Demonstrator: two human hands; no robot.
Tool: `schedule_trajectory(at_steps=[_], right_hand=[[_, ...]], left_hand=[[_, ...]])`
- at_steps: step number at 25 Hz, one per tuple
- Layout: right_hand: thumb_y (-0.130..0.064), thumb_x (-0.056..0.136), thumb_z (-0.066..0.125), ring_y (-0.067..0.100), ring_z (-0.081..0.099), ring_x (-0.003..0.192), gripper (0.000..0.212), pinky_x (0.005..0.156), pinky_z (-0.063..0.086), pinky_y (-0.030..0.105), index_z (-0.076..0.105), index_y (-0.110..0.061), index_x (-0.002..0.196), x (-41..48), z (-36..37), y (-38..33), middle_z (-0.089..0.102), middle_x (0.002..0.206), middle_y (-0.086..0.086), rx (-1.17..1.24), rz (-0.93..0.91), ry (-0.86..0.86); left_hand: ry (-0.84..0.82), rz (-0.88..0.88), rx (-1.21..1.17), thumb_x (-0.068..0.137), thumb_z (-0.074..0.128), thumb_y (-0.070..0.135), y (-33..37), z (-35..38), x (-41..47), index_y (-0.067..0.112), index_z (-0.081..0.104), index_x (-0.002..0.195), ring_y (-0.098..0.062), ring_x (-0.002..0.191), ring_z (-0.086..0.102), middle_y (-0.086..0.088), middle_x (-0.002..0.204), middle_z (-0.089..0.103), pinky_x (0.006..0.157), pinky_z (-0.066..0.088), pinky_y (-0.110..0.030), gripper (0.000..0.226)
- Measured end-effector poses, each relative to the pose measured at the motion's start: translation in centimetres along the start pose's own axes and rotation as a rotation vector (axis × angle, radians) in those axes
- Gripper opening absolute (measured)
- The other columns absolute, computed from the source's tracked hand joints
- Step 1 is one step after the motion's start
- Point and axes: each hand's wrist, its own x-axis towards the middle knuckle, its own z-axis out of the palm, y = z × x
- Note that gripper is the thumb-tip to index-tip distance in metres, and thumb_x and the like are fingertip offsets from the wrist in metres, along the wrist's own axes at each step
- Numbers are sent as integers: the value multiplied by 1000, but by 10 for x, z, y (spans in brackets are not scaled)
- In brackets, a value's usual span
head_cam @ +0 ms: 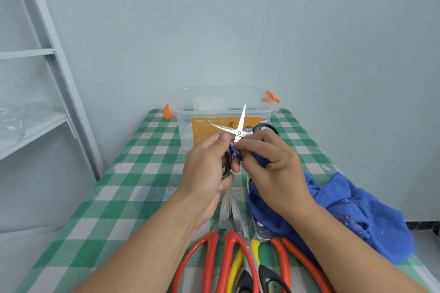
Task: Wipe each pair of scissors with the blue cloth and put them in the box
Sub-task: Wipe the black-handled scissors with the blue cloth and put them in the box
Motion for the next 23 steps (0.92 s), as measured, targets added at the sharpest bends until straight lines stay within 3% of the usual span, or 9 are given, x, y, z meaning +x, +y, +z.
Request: schedule_trajectory(at_steps=[6,9,13,16,18,21,23], right_hand=[[-7,73,59,11,68,88,9,76,51,25,67,-11,72,1,-8,-13,72,86,-12,76,200,11],[-3,77,62,12,67,72,13,68,53,23,66,-16,73,8,-17,-16,70,70,-15,143,306,186],[0,90,63,5,68,71,23,66,50,25,72,-19,80,16,-29,-10,73,74,-10,207,403,304],[-7,92,69,16,72,79,10,71,55,33,74,-15,92,16,-29,-7,75,85,1,243,409,234],[-3,89,73,22,73,82,15,78,60,35,73,-14,99,15,-27,-9,74,89,10,277,389,169],[0,83,78,14,71,82,25,77,58,25,72,-20,97,14,-25,-13,75,86,3,201,346,111],[0,81,79,10,71,82,28,75,55,20,71,-23,94,14,-24,-14,76,84,-1,170,345,92]], left_hand=[[40,-9,23,105,46,17,2,1,0,8,62,97,-12,54,46,0,66,55,35,17,-19,20],[42,-26,16,105,46,15,4,-2,2,7,59,96,-14,54,44,1,69,67,35,16,-19,17],[16,-44,58,103,46,12,6,-4,3,7,60,96,-14,54,45,-9,90,78,37,27,-20,16],[8,-27,110,102,47,6,5,-6,4,7,65,87,-15,53,50,-7,72,74,44,37,-24,23],[20,-24,147,100,49,4,4,-7,4,8,64,80,-17,51,49,-5,54,61,42,35,-24,26],[32,-26,163,97,53,1,1,-6,5,7,60,74,-16,46,47,-5,50,49,38,28,-23,25],[15,-23,179,94,56,1,-1,-6,5,9,63,72,-14,45,46,-4,53,53,37,25,-23,24]])
